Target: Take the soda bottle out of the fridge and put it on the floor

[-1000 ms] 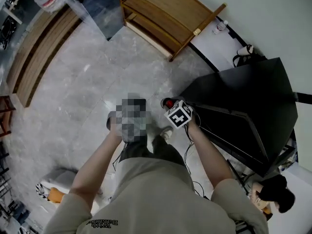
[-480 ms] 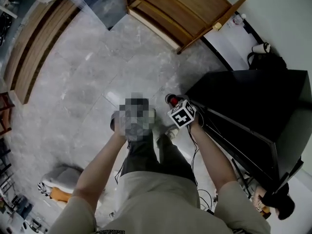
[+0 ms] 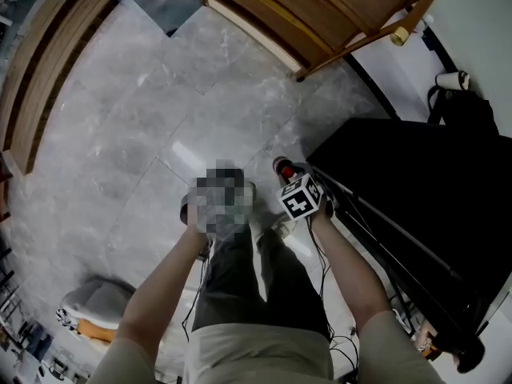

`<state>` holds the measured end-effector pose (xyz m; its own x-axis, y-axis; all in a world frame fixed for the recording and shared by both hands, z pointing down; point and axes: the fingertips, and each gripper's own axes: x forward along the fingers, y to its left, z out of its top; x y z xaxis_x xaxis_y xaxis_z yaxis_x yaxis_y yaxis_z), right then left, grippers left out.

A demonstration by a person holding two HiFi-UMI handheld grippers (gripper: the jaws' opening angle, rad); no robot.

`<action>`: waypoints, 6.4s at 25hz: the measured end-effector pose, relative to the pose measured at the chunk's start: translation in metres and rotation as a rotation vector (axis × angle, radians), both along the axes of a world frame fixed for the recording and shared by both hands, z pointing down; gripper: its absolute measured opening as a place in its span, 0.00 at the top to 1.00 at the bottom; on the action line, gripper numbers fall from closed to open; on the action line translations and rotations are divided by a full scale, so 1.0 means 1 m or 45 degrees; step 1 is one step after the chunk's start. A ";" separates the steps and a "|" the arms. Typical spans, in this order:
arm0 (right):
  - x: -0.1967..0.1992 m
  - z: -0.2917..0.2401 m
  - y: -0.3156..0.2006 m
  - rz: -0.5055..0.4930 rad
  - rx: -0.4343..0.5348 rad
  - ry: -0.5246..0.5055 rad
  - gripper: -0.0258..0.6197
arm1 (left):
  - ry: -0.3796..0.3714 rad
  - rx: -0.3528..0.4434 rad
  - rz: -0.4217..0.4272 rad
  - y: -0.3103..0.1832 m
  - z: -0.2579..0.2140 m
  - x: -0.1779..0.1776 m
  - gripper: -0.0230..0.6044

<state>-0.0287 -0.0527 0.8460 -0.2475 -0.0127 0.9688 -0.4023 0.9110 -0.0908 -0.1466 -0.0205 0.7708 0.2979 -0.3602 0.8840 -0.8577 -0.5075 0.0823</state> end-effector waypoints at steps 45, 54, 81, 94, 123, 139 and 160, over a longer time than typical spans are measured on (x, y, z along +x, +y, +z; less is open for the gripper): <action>0.032 0.357 0.066 0.421 -0.196 0.026 0.78 | 0.026 -0.180 0.006 0.044 0.368 0.041 0.95; 0.039 0.347 0.053 0.375 -0.113 0.091 0.78 | 0.028 -0.197 0.015 0.043 0.362 0.045 0.95; -0.002 0.040 -0.055 0.548 0.119 -0.378 0.93 | 0.025 0.076 -0.093 -0.028 0.136 0.008 0.95; -0.008 -0.186 -0.050 0.608 0.274 -0.621 0.94 | 0.059 0.337 -0.026 -0.048 -0.093 0.015 0.95; 0.067 -0.637 -0.031 0.639 0.884 -1.064 0.96 | 0.151 0.981 0.261 -0.066 -0.530 0.084 0.95; 0.155 -0.760 0.029 0.714 1.217 -1.065 0.96 | 0.377 1.191 0.507 -0.016 -0.658 0.171 0.95; 0.234 -0.776 0.097 0.936 1.347 -0.969 0.96 | 0.598 1.069 0.713 0.020 -0.672 0.256 0.95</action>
